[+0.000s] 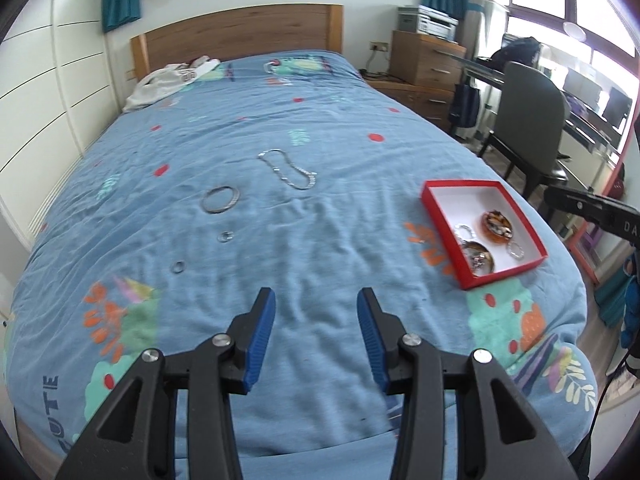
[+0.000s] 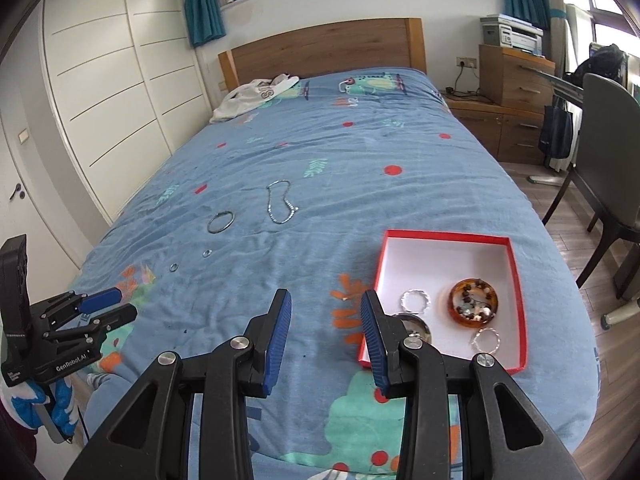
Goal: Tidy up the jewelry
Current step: 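Lift both tools away from the box toward the small silver rings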
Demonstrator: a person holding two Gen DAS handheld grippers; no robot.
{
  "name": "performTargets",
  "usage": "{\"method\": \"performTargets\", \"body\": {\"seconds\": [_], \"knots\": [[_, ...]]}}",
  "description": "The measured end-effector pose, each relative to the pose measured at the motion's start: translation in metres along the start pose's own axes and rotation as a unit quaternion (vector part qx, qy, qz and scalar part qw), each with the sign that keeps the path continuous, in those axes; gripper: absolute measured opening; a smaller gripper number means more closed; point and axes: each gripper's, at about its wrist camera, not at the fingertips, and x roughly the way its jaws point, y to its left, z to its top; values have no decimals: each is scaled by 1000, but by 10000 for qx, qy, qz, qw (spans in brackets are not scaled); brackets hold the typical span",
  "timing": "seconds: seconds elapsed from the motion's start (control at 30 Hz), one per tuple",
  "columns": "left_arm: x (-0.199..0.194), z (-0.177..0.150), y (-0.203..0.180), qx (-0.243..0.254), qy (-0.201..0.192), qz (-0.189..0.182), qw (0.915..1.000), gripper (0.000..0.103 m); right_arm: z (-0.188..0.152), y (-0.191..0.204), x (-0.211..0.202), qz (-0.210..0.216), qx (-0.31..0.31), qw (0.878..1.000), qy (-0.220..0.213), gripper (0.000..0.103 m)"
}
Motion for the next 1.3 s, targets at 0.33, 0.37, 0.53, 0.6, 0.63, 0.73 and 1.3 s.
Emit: {"method": "performTargets", "body": {"seconds": [0.33,0.37,0.53,0.6,0.63,0.73,1.3], "knots": [[-10,-7,44,-395,-130,519,9978,41,-4,31,20,125,-197,9995,224,37],[-10,-7,47,-417,-139,571,9974,41,-6,34,22,132,-216,9993,258,37],[-8,-11,65,-586,-151,654,9960,41,-9,48,35,151,-315,9985,420,39],[-6,-12,70,-634,-152,690,9955,41,-11,54,41,178,-334,9981,477,40],[-5,-13,73,-658,-149,706,9952,41,-12,57,45,193,-349,9979,516,41],[1,-15,82,-733,-128,731,9945,41,-16,65,57,214,-432,9967,656,42],[75,-13,127,-1067,256,856,9903,43,-27,97,144,502,-572,9874,1389,42]]}}
